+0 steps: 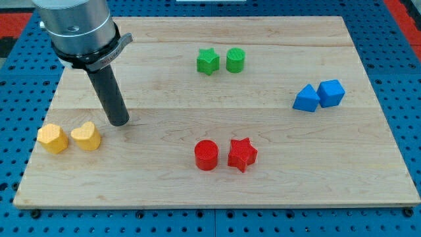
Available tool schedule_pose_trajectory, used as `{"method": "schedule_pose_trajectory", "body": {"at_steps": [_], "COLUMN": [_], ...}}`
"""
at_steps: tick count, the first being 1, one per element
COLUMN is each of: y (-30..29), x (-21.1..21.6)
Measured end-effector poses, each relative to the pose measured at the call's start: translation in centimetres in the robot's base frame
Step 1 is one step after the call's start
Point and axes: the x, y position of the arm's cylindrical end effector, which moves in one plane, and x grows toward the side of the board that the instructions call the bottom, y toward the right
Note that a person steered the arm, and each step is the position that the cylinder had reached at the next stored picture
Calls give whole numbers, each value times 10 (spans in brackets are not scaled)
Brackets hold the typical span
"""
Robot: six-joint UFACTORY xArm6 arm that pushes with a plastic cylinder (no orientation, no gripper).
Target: Slide the green circle right a bit
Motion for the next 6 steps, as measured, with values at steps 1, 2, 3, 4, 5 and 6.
{"method": "schedule_pose_trajectory", "body": {"at_steps": [1,2,3,4,5,6], "y": [0,2,2,40,159,265], "x": [0,0,0,-37,-102,-124]}}
